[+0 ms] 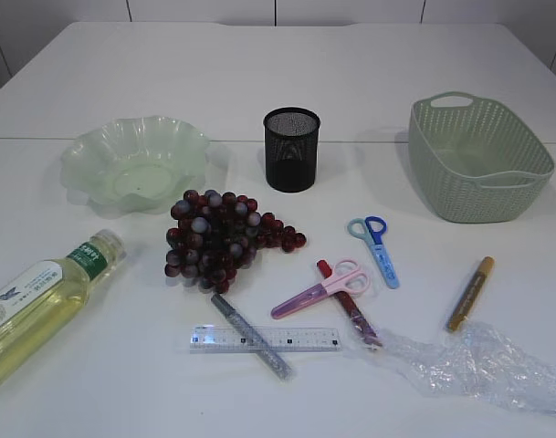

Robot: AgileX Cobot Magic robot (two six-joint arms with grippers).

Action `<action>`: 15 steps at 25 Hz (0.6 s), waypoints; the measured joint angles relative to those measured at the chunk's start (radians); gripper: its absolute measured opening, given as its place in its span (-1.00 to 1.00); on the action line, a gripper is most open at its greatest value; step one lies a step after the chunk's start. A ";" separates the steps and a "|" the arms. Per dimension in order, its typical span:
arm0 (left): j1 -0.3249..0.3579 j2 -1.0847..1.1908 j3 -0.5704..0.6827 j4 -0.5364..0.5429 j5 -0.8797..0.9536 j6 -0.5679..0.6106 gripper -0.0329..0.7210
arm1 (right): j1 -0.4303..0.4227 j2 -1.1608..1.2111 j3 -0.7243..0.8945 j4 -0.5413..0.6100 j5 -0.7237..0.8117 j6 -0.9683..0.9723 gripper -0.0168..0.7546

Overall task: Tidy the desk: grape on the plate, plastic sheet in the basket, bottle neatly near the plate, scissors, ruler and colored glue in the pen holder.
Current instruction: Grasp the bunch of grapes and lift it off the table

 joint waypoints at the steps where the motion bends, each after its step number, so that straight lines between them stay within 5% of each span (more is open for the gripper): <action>1: 0.000 0.000 0.000 0.000 0.000 0.000 -0.29 | 0.000 0.000 0.000 0.000 0.000 0.000 0.18; 15: 0.000 0.000 0.000 0.000 0.000 0.000 -0.29 | 0.000 0.000 0.000 0.000 0.000 0.000 0.18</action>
